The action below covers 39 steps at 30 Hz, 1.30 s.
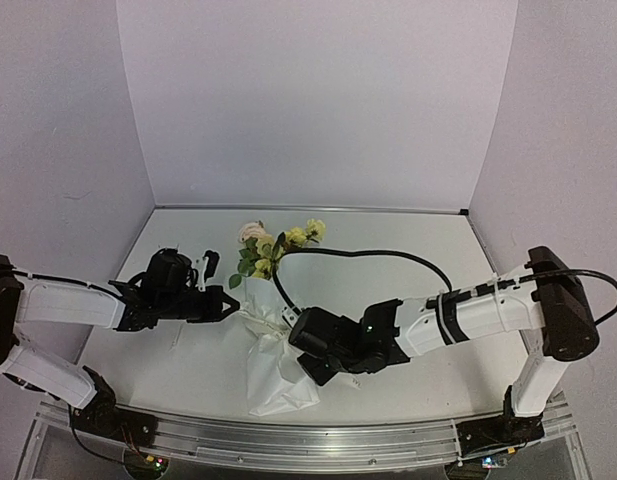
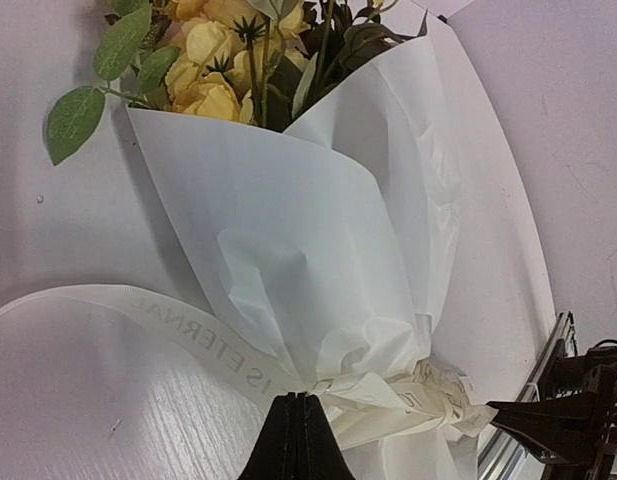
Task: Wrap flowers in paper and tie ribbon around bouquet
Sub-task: Tie the ribbon around the folded bouquet.
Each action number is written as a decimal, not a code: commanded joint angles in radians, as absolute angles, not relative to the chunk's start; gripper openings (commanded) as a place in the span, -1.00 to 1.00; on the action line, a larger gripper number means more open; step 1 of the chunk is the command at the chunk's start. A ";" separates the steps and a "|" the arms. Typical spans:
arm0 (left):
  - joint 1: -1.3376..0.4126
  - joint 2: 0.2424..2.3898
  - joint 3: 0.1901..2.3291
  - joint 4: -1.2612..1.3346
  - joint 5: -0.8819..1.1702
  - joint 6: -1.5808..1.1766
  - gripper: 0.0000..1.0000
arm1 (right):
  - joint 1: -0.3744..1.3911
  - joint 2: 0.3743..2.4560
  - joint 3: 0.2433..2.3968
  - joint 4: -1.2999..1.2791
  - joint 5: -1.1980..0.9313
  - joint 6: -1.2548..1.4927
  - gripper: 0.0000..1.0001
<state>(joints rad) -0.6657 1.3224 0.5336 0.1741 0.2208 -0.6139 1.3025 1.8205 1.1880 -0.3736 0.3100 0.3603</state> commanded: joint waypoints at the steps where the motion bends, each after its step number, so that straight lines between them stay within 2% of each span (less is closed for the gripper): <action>1: -0.637 1.313 0.521 0.162 0.186 -0.645 -1.00 | 1.297 1.764 1.166 -0.374 0.313 0.358 -1.00; 4: -0.627 1.323 0.516 0.164 0.195 -0.653 -1.00 | 1.286 1.764 1.157 -0.371 0.306 0.365 -1.00; 13: -0.651 1.381 0.546 0.256 0.401 -0.610 -1.00 | 1.283 1.781 1.234 -0.348 0.183 0.341 -0.97; 20: -0.680 1.394 0.551 0.258 0.406 -0.603 -0.99 | 1.283 1.756 1.261 -0.362 0.152 0.338 -0.39; 28: -0.681 1.394 0.559 0.249 0.394 -0.599 -1.00 | 1.282 1.812 1.394 -0.473 0.137 0.369 0.08; 34: -0.681 1.387 0.566 0.229 0.385 -0.587 -0.99 | 1.279 1.880 1.467 -0.564 0.172 0.383 0.11; 39: -0.681 1.381 0.565 0.219 0.379 -0.587 -0.99 | 1.261 1.899 1.472 -0.589 0.164 0.407 0.04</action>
